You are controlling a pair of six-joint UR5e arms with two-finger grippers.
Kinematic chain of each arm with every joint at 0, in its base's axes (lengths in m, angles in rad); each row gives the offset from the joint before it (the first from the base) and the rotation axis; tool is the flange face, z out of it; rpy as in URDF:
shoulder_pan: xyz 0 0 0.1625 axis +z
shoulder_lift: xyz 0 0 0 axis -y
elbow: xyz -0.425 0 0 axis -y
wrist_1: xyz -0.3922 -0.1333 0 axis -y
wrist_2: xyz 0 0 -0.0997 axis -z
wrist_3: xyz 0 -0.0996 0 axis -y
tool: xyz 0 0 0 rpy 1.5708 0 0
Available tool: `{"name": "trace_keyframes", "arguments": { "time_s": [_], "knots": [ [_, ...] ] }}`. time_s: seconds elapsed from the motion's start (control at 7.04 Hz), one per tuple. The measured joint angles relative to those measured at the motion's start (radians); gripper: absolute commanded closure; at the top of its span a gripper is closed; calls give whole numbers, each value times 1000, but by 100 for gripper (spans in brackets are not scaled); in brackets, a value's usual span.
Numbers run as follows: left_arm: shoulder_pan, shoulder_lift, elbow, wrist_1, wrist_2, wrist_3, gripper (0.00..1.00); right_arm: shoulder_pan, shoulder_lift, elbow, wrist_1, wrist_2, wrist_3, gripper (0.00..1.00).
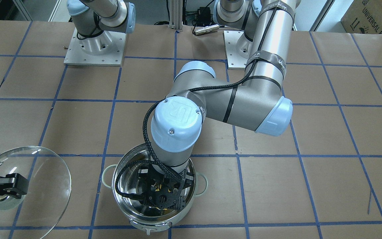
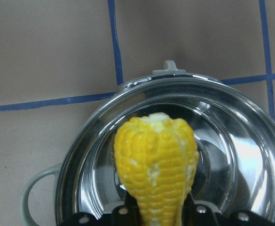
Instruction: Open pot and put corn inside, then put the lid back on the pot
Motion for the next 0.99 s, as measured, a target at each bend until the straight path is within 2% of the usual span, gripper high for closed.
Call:
{"name": "trace_keyframes", "arguments": {
  "time_s": [0.14,0.57,0.99],
  "knots": [
    [-8,-13,2,10,8,5,0,0,0,0,0,0,0,88],
    [-21,-34,7,65,52,39,0,0,-1,-4,-8,-2,-2,88],
    [12,41,-7,23,55,56,0,9,-5,-6,-13,-8,0,88]
  ]
}}
